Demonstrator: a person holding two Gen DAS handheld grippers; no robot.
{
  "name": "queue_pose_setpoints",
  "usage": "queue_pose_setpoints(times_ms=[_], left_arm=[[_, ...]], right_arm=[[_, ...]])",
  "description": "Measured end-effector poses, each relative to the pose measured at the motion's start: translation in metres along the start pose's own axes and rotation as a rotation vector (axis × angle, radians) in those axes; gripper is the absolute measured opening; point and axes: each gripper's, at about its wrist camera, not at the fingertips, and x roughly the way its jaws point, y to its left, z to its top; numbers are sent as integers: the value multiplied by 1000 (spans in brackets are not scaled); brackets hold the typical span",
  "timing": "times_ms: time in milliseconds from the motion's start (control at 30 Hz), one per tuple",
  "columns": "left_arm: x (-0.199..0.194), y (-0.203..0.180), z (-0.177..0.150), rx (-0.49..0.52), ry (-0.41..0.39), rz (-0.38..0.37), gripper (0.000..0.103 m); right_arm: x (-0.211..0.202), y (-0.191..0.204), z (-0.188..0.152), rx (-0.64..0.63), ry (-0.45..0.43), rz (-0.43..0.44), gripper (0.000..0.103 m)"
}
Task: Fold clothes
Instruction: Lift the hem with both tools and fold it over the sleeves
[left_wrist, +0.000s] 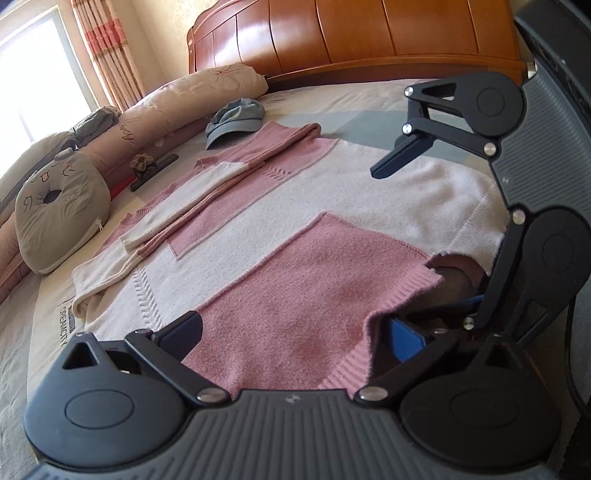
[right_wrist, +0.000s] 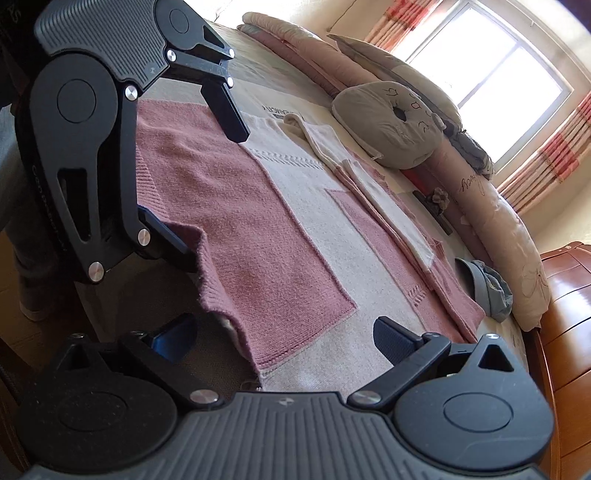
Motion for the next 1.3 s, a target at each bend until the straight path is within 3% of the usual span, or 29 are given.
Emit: queue_pose_setpoints(times_ms=[133, 300, 467, 767, 1100, 1300], left_arm=[[2, -12, -7, 69, 18, -8, 102], [7, -23, -11, 152, 0, 105, 102], [15, -20, -15, 221, 24, 264, 102], [1, 11, -40, 192, 88, 341, 102], [6, 6, -36, 208, 68, 334, 102], [0, 11, -50, 281, 67, 390, 102]], right_arm=[[3, 0, 5, 22, -26, -98, 103], [-12, -9, 6, 71, -102, -159, 103], [-13, -10, 1, 83, -93, -156, 103], [0, 0, -18, 65, 3, -196, 103], [11, 5, -9, 75, 47, -260, 103], [2, -10, -30, 80, 98, -312, 103]])
